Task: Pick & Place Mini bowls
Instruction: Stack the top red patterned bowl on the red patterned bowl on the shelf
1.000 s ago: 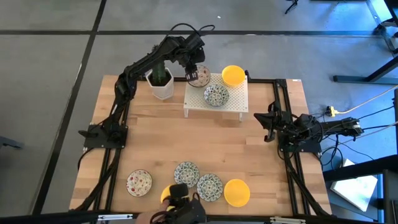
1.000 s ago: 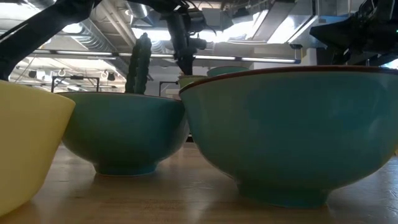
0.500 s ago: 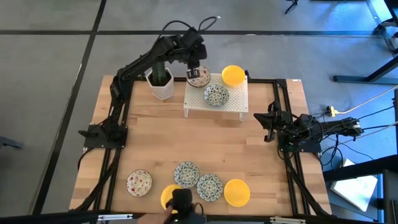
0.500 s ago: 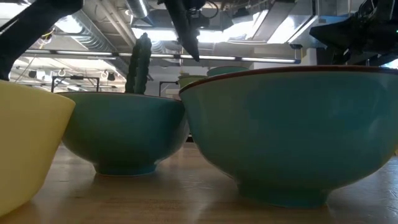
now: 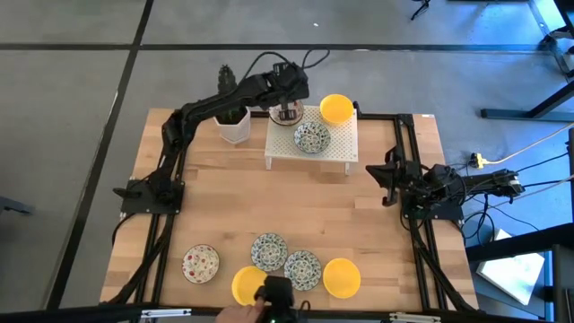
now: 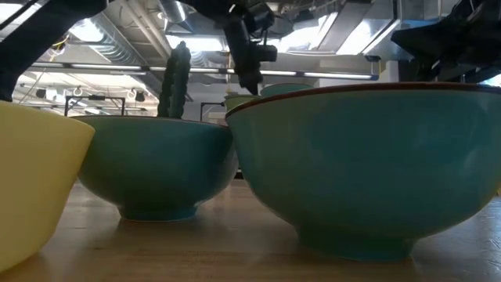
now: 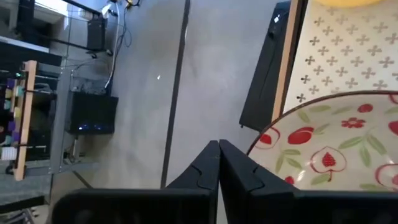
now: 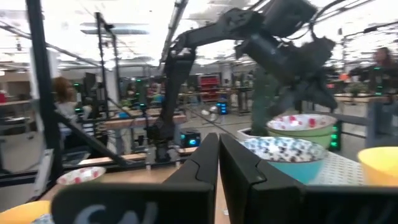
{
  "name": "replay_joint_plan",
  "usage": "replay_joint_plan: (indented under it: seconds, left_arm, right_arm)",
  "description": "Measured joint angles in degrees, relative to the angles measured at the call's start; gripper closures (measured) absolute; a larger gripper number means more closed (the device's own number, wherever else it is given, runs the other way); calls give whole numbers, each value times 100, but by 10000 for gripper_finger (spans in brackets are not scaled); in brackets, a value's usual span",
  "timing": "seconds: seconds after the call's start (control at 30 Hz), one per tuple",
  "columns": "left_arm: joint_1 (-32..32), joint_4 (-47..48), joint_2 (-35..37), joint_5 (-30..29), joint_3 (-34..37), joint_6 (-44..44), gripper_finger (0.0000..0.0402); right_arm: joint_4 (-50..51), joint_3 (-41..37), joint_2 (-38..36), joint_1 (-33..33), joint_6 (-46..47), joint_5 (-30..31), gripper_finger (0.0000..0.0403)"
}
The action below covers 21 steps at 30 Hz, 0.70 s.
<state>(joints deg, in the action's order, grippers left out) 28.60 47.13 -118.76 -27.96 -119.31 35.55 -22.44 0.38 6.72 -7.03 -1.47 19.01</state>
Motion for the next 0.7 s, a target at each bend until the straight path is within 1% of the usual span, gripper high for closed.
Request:
replay_joint_plan:
  seconds: [0.1, 0.53, 0.7]
  left_arm:
    - [-2, -3, 11, -7, -2, -67, 400]
    - [162, 114, -46, 242, -2, -329, 401]
    - [172, 339, -46, 299, -2, -434, 400]
  right_arm:
    - [2, 0, 1, -2, 76, -126, 386]
    - [0, 0, 0, -2, 150, -123, 386]
    - [0, 0, 1, -2, 150, -120, 386]
